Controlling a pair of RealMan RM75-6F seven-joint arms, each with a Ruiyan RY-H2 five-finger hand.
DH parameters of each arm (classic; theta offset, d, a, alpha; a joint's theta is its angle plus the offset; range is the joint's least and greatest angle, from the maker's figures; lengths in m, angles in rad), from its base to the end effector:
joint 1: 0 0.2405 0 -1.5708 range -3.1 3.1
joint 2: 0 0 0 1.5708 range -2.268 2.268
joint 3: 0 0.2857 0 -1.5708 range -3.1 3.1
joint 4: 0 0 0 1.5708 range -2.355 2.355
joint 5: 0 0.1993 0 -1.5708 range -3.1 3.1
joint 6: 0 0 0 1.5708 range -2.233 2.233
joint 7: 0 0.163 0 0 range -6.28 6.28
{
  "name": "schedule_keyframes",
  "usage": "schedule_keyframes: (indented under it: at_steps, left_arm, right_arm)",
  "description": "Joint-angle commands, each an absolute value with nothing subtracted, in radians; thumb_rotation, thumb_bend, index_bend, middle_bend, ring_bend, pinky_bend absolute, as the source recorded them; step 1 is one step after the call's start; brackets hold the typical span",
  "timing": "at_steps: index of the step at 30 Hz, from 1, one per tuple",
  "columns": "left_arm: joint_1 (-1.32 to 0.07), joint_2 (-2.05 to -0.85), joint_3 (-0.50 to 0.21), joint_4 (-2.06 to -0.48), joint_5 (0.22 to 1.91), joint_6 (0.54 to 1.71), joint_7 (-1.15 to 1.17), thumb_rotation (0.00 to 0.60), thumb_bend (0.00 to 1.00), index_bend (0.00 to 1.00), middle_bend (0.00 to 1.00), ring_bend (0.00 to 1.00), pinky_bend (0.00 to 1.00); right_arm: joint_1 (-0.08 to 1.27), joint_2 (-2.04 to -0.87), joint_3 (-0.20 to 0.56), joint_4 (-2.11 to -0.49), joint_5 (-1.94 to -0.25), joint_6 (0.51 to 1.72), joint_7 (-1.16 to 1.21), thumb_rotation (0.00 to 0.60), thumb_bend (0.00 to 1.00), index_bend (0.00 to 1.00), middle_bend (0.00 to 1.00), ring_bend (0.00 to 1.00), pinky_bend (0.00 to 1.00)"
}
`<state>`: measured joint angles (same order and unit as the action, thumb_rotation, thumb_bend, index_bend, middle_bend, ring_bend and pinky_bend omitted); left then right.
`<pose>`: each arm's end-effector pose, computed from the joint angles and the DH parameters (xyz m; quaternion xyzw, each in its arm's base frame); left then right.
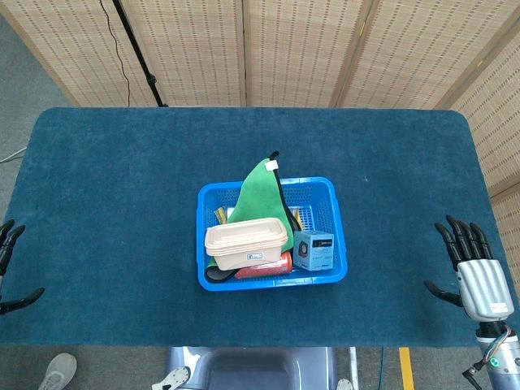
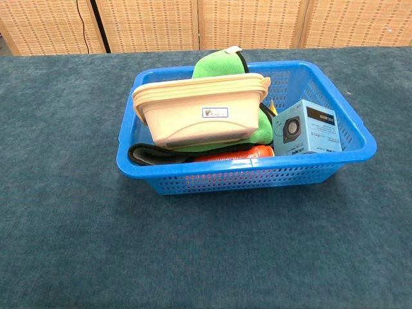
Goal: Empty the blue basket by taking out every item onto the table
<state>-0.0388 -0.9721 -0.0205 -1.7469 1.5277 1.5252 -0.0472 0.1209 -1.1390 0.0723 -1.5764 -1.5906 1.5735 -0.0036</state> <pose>-0.3186 0.1793 0.2186 -0.5848 -0.4019 -0.3946 0.5837 -0.3098 -0.2159 0.1888 0.6068 -0.3192 0.4432 0.5775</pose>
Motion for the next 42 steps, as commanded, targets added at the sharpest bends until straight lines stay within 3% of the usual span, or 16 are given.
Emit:
schedule_keyframes:
  at_steps: [1, 8, 14, 20, 30, 42]
  left_arm:
    - [-0.04, -0.971, -0.02, -1.747, 1.534, 1.526, -0.053, 0.6, 0.03, 0.0, 0.0, 0.0, 0.0]
    - [-0.064, -0.982, -0.022, -1.737, 1.584, 1.519, -0.08, 0.6, 0.02, 0.0, 0.0, 0.0, 0.0]
    - [-0.203, -0.96, -0.016, -1.806, 1.713, 1.359, -0.13, 0.6, 0.02, 0.0, 0.0, 0.0, 0.0]
    - [-0.356, -0.994, -0.062, -1.92, 1.798, 1.218, -0.064, 0.6, 0.01, 0.0, 0.0, 0.0, 0.0]
    - [-0.53, -1.162, -0.166, -2.046, 1.574, 0.987, 0.26, 0.6, 0.01, 0.0, 0.0, 0.0, 0.0]
    - [-0.725, -1.401, -0.264, -1.959, 1.218, 0.886, 0.516, 0.6, 0.01, 0.0, 0.0, 0.0, 0.0]
  right_arm:
    - [0.105, -1.168, 0.092, -1.559, -1.587, 1.621, -0.066, 0.6, 0.0, 0.0, 0.0, 0.0, 0.0]
    - [0.099, -1.148, 0.089, -1.578, -1.582, 1.615, -0.041, 0.6, 0.0, 0.0, 0.0, 0.0, 0.0]
    - [0.095, -1.129, 0.086, -1.586, -1.586, 1.613, -0.011, 0.6, 0.0, 0.0, 0.0, 0.0, 0.0]
    - [0.093, -1.117, 0.09, -1.59, -1.583, 1.613, 0.017, 0.6, 0.0, 0.0, 0.0, 0.0, 0.0]
    - [0.092, -1.099, 0.101, -1.582, -1.571, 1.606, 0.071, 0.6, 0.0, 0.0, 0.0, 0.0, 0.0]
    - [0.096, -1.094, 0.105, -1.576, -1.568, 1.597, 0.091, 0.6, 0.0, 0.0, 0.0, 0.0, 0.0]
